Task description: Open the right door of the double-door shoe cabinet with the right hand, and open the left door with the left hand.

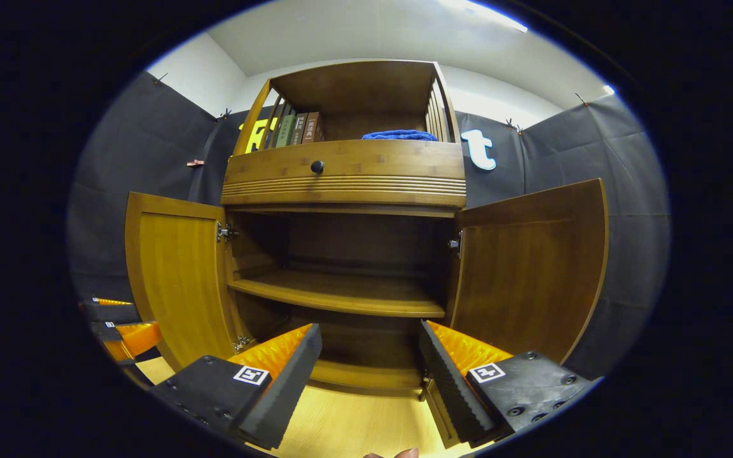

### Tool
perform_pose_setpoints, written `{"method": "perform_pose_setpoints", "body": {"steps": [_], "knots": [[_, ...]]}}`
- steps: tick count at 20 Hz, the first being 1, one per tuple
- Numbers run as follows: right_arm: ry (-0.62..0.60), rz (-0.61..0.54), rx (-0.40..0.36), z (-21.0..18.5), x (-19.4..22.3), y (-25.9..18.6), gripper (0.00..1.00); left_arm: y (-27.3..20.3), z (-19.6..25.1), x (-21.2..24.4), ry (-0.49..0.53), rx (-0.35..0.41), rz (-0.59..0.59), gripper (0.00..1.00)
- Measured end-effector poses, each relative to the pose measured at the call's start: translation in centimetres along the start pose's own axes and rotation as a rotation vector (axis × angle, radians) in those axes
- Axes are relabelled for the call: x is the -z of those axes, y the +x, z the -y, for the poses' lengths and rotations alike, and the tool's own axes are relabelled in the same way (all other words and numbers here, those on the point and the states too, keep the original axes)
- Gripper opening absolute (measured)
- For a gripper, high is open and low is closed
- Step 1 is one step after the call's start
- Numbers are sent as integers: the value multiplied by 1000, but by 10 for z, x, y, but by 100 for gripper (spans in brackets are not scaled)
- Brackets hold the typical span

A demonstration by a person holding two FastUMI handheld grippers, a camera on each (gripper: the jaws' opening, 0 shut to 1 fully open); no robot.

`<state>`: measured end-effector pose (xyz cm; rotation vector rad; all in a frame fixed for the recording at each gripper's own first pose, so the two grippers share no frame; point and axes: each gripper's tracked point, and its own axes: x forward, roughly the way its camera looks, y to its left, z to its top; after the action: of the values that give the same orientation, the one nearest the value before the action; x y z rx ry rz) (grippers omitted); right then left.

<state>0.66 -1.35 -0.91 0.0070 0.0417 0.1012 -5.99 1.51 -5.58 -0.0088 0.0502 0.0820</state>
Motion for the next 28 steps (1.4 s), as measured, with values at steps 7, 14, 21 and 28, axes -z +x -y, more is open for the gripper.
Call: {"method": "perform_pose_setpoints", "body": {"steps": [7,14,21,28], "knots": [[12,2,13,11,-5,-11,96,-11,13,-7,-10,12,10,95],[29,4,37,26,-4,-21,95,-21,29,-10,27,41,13,95],[21,-1,24,24,-2,-23,98,-17,40,-14,19,65,17,94],[13,4,27,19,-1,-18,98,-16,37,-10,13,80,17,95]]}}
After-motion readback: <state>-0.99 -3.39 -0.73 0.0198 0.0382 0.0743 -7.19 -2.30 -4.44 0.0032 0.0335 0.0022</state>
